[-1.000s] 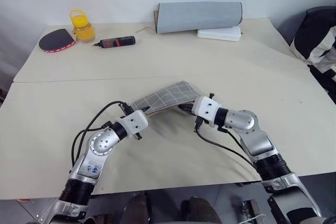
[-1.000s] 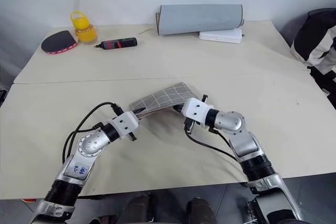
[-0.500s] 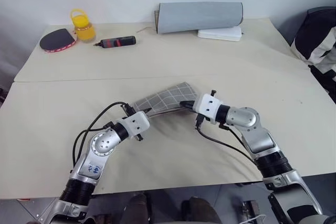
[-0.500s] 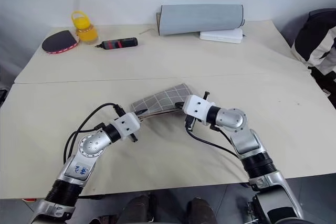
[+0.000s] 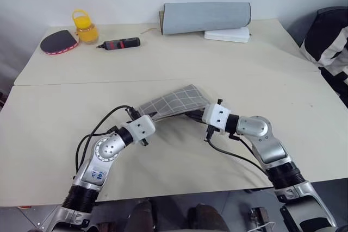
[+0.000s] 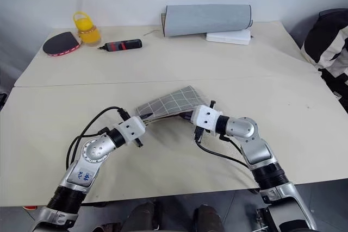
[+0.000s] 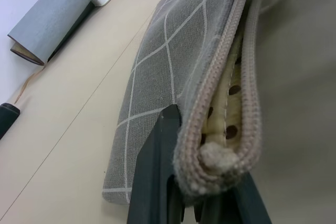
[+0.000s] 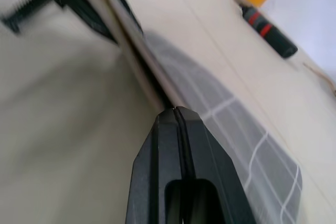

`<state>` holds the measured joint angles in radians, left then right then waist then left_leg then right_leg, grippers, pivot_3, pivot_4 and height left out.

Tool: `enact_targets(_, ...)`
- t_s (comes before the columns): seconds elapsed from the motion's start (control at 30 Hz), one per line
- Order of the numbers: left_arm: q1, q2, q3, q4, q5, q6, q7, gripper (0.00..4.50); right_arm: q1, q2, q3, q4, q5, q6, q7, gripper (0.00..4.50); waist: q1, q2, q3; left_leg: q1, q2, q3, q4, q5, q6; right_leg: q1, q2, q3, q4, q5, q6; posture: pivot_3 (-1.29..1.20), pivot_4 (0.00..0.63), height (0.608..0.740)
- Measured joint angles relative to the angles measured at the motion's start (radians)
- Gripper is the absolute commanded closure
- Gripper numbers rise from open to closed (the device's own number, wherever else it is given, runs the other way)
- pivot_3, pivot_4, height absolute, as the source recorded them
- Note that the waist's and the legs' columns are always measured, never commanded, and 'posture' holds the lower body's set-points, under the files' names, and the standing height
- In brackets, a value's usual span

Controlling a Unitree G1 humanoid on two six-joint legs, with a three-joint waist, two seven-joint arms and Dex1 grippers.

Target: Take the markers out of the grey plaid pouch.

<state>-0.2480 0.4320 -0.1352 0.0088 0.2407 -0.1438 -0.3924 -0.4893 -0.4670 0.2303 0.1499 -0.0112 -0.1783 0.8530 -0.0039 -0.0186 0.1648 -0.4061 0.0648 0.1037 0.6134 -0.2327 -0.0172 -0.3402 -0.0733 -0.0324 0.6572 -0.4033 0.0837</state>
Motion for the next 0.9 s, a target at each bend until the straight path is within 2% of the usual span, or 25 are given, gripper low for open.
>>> enact_targets(0.47, -0.003, -0.002, -0.017, -0.010, 0.003, 0.001, -0.013, 4.50, -0.055, 0.036, 0.000, 0.046, -0.052, 0.012, -0.106, 4.48, 0.001, 0.000, 0.000, 0.000, 0.000, 0.001, 0.000, 0.000, 0.000, 0.000, 0.000, 0.001, 0.000, 0.000, 0.000, 0.00, 0.150, 0.740)
enact_targets(0.6, -0.018, -0.011, -0.025, -0.017, 0.003, 0.027, -0.019, 4.50, -0.079, 0.010, 0.031, 0.068, -0.152, -0.020, -0.133, 4.48, 0.001, 0.000, 0.000, 0.000, 0.000, 0.001, 0.000, 0.000, 0.000, 0.000, 0.000, 0.002, 0.000, 0.000, 0.000, 0.00, 0.150, 0.740)
enact_targets(0.9, -0.126, -0.055, -0.040, -0.081, 0.000, 0.194, -0.056, 4.50, -0.168, -0.056, 0.086, 0.114, -0.453, -0.110, -0.309, 4.48, 0.000, 0.000, 0.000, 0.000, 0.001, 0.003, 0.000, 0.000, -0.002, -0.002, 0.002, 0.005, 0.001, 0.000, 0.000, 0.00, 0.150, 0.740)
